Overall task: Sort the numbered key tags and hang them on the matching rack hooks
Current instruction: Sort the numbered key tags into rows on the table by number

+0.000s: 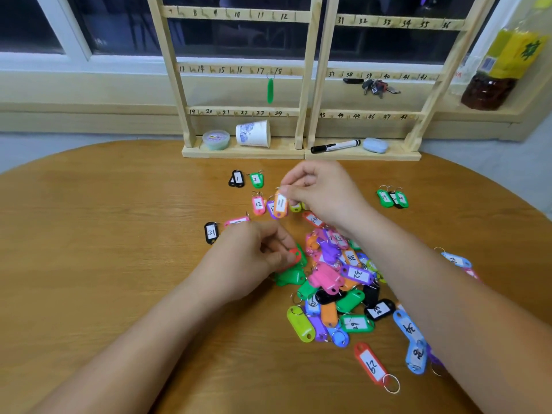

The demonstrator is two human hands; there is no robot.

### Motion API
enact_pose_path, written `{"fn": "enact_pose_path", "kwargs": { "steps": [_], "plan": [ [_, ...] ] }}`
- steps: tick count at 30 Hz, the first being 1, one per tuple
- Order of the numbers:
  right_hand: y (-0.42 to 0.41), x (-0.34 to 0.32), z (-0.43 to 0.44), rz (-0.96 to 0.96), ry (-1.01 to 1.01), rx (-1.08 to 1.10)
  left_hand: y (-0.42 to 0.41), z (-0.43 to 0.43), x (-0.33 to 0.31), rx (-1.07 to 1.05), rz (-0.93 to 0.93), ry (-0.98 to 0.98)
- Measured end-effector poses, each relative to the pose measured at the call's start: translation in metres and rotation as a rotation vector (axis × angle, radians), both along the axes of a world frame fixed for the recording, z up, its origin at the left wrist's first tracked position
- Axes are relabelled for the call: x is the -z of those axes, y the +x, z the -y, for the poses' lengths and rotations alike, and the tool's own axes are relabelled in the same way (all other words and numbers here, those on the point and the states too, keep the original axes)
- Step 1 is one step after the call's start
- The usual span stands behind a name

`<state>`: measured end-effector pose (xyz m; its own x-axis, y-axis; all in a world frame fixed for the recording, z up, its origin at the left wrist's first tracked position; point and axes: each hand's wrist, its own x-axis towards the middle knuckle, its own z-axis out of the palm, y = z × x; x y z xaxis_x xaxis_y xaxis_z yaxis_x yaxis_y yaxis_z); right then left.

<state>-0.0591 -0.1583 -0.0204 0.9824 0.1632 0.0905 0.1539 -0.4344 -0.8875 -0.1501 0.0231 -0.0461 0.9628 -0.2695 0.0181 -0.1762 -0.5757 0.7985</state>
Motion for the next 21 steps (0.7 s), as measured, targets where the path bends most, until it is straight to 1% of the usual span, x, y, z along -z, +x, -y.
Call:
{"fn": "enact_pose_path", "kwargs": {
  "steps": [6, 10, 14, 17, 21],
  "plan": [
    [0.046, 0.005, -0.049, -0.094, -0.082, -0.046, 0.005, -0.021, -0.009, -0.137, -0.106, -0.184],
    [0.064, 0.013, -0.067, -0.071, -0.253, -0.038, 0.009, -0.033, -0.012, -0.243, -0.188, -0.294],
    [0.070, 0.015, -0.077, -0.029, -0.370, -0.037, 0.014, -0.038, -0.011, -0.293, -0.196, -0.381],
    [0.068, 0.016, -0.076, -0.002, -0.386, -0.037, 0.016, -0.040, -0.008, -0.309, -0.186, -0.407],
    [0.050, 0.009, -0.065, 0.043, -0.283, -0.063, 0.017, -0.040, -0.006, -0.363, -0.112, -0.371]
  ]
}}
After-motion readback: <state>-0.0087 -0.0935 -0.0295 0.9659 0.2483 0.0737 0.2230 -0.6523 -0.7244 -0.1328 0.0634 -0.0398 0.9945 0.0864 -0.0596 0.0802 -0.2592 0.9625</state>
